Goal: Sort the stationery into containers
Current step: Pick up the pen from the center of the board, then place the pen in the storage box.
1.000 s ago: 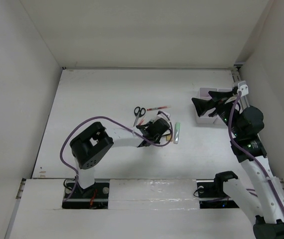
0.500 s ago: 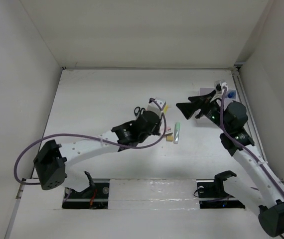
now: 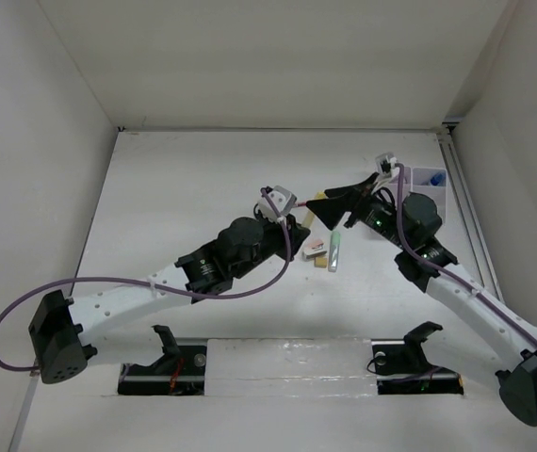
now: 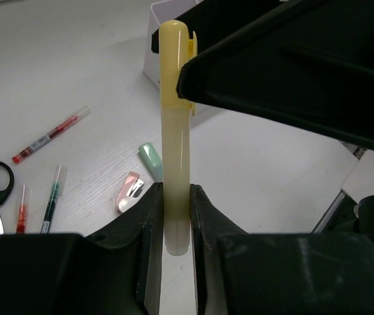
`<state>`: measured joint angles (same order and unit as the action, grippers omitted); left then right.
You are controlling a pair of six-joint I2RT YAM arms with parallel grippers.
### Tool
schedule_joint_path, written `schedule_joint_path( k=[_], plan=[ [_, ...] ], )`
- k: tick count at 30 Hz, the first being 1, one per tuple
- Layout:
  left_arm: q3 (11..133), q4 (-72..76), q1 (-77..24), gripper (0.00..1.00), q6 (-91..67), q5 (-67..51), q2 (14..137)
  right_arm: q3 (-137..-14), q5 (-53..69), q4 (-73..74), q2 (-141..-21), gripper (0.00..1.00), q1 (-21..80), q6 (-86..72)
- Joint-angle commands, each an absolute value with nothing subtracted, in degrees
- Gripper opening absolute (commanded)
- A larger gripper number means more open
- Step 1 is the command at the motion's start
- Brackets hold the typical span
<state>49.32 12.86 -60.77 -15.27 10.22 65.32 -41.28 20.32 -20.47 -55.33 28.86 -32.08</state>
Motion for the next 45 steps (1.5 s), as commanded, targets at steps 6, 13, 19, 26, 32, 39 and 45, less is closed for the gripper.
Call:
schedule_joint_path(
  k=[6, 13, 19, 26, 32, 39, 45],
  plan=[
    [48.9, 18.1, -61.0, 0.00, -14.4, 8.8, 62.1, -40.1, 18.9, -30.9, -57.5, 0.79, 32.1, -36.8],
    [48.9, 18.8, -61.0, 0.00, -14.4, 8.8, 63.7, -40.7, 21.9, -33.7, -59.2, 0.05, 33.1, -38.7],
    [48.9, 17.3, -61.0, 1.00, -13.8, 10.7, 63.7, -43.1, 14.4, -26.7, -59.8, 0.00, 29.6, -34.3],
    [47.5, 11.2, -61.0, 1.00, -17.9, 14.1, 63.2, -51.1, 2.7, -19.2, -64.9, 0.00, 17.1, -19.8],
    [41.7, 9.1, -61.0, 1.00, -20.0, 14.0, 60.4, -55.6, 7.5, -23.7, -75.7, 0.00, 7.2, -7.6],
    [37.1, 8.0, -61.0, 1.00, -22.2, 15.2, 55.7, -58.4, 21.7, -29.8, -85.2, 0.00, -2.5, -6.2],
    [35.2, 8.5, -61.0, 1.00, -22.2, 15.2, 54.6, -57.7, 25.4, -34.6, -89.2, 0.00, -7.5, -7.3]
  ],
)
